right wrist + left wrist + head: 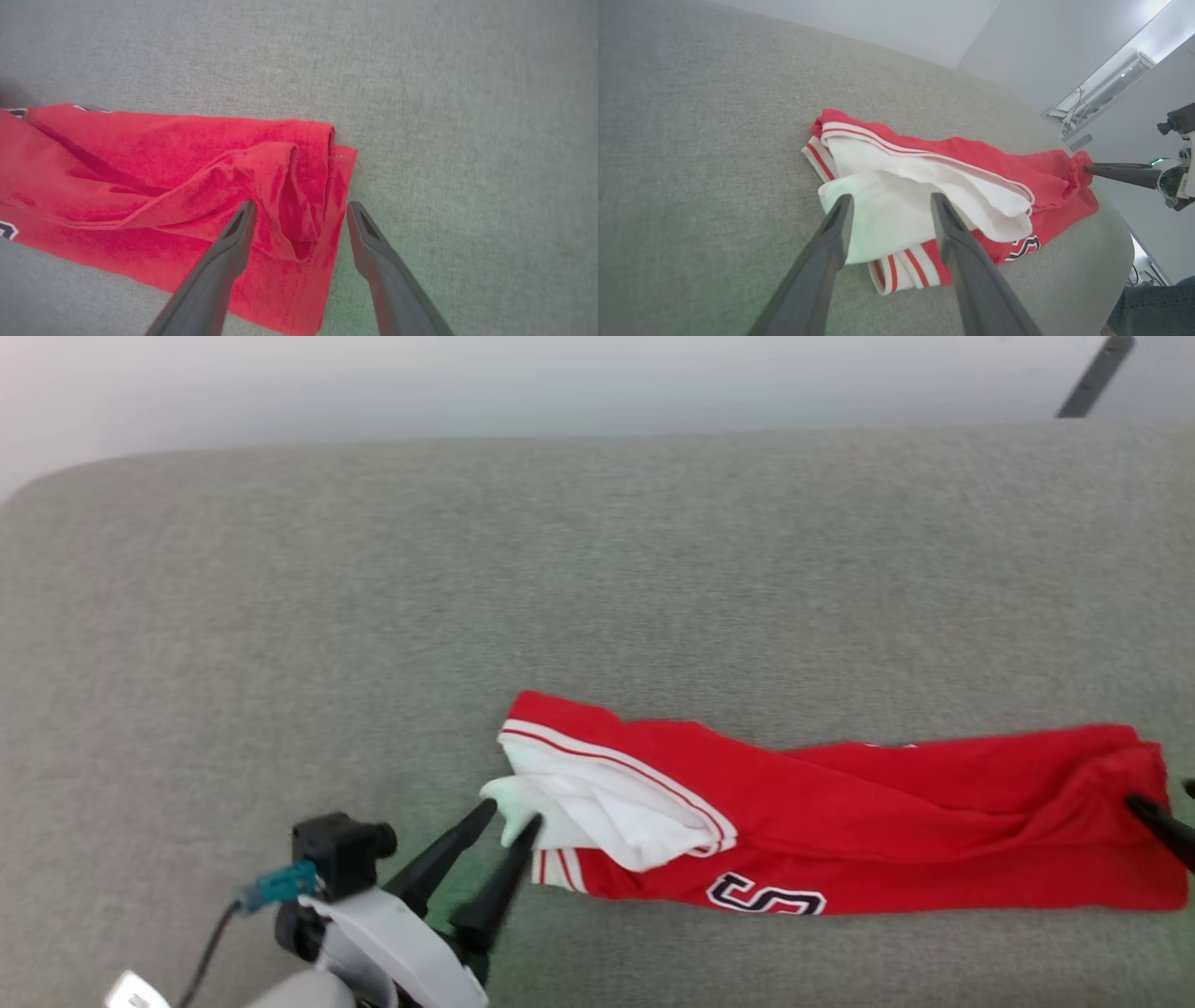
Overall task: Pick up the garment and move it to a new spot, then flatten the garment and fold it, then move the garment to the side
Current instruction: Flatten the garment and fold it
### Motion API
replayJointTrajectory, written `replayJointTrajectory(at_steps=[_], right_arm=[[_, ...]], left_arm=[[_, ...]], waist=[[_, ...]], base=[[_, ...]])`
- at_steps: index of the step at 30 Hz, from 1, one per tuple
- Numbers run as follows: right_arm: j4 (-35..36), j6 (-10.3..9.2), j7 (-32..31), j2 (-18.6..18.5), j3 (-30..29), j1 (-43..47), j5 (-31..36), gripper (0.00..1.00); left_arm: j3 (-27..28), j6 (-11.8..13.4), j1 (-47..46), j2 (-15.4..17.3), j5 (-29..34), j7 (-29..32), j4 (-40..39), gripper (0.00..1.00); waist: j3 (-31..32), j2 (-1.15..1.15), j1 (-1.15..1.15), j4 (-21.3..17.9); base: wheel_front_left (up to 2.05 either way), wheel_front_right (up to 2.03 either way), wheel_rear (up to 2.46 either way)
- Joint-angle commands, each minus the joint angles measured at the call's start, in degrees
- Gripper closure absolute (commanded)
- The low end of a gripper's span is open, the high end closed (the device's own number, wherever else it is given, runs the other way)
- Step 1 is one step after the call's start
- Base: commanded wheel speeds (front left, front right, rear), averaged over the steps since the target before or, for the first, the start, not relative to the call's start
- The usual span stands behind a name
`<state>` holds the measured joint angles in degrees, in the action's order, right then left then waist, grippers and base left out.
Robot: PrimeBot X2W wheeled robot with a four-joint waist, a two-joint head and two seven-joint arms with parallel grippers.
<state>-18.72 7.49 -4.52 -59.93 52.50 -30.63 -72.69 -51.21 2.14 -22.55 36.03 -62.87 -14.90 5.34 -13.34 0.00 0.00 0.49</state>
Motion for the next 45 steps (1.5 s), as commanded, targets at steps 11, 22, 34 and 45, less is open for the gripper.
replayJointTrajectory(at_steps=[11, 22, 34, 45], right_arm=[[-3.40, -0.01, -4.75, -3.48, -1.62, 4.60, -10.12, 0.00], [-11.68, -0.04, -15.90, -1.04, -0.22, 3.50, -15.01, 0.00], [-17.45, -0.06, -20.81, 5.36, 1.97, 2.49, -15.14, 0.75], [-17.05, -0.06, -15.18, 5.29, -1.34, -1.55, -13.58, 1.00]], left_arm=[[14.13, -0.96, 8.86, -9.94, 11.00, -0.19, 1.92, 0.00], [30.99, -2.18, 16.06, -20.31, 33.60, -0.19, 0.33, 0.00], [40.39, -6.98, 18.45, -27.21, 46.91, -0.20, 3.76, 0.00], [45.32, -8.69, 17.26, -30.25, 51.82, -0.20, 4.34, 0.00]], waist=[[1.20, 0.00, 0.00, 7.17], [2.12, 0.00, 0.00, 11.27], [1.86, 0.00, 0.00, 11.26], [1.21, 0.00, 0.00, 7.01]], base=[[0.00, 0.00, 0.00], [0.00, 0.00, 0.00], [0.00, 0.00, 0.00], [0.00, 0.00, 0.00]])
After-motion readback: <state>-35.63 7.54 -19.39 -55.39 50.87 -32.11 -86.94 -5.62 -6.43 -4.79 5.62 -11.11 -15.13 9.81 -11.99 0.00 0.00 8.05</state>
